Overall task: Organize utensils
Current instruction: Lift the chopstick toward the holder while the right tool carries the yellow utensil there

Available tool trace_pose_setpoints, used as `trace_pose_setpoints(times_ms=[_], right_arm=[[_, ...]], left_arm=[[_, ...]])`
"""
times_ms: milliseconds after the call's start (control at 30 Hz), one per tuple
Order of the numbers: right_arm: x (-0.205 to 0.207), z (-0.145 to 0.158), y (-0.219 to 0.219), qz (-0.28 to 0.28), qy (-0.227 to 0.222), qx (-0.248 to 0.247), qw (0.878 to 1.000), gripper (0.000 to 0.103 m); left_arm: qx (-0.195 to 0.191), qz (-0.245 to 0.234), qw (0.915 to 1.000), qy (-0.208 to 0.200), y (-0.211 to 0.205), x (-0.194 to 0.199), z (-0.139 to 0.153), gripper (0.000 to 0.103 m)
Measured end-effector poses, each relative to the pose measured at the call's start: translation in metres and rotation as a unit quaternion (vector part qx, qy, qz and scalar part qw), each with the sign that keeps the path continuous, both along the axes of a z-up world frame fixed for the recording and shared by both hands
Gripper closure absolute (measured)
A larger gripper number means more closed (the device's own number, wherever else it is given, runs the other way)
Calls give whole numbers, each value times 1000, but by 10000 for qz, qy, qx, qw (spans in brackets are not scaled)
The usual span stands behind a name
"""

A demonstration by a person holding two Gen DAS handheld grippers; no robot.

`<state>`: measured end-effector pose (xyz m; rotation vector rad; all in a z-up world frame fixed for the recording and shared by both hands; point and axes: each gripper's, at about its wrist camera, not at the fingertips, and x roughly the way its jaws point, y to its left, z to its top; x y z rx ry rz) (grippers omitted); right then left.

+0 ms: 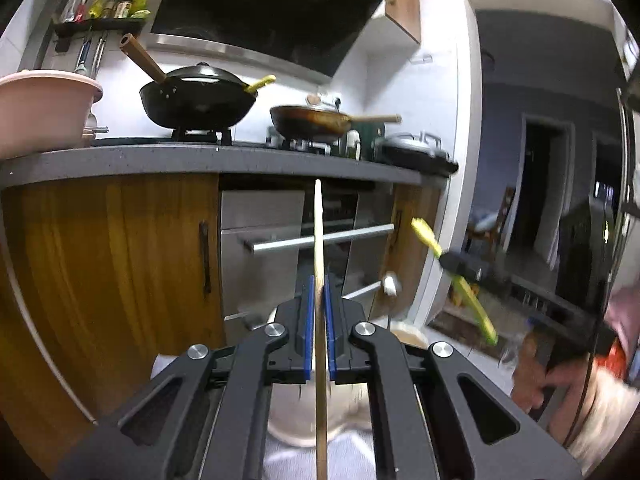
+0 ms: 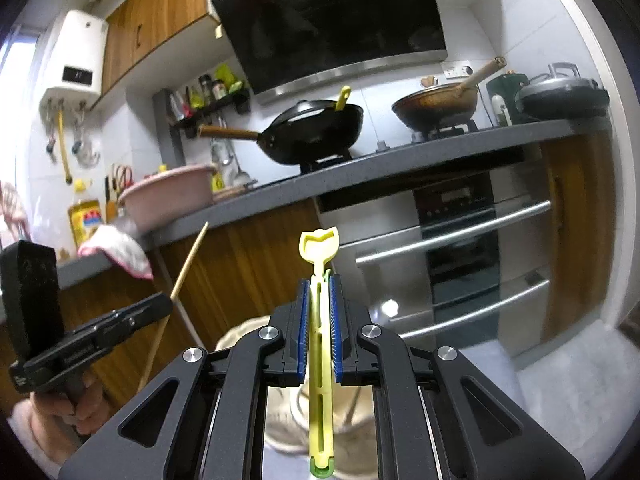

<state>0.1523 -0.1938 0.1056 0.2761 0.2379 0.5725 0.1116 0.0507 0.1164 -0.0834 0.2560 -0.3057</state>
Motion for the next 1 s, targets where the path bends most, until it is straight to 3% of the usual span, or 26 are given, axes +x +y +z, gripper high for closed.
trace_pose_setpoints(times_ms=[300, 500, 1000], right_arm=[[28, -18, 18, 138, 136, 267, 9995, 92], [37, -33, 28, 70, 112, 139, 9998, 92], [41, -53, 48, -172, -87, -417, 9989, 92]], left_arm=[[-419, 142, 9986, -296, -10, 55, 10, 98], [-352, 392, 9981, -332, -18, 82, 0, 98], [64, 472, 9976, -501, -18, 57, -28, 98]])
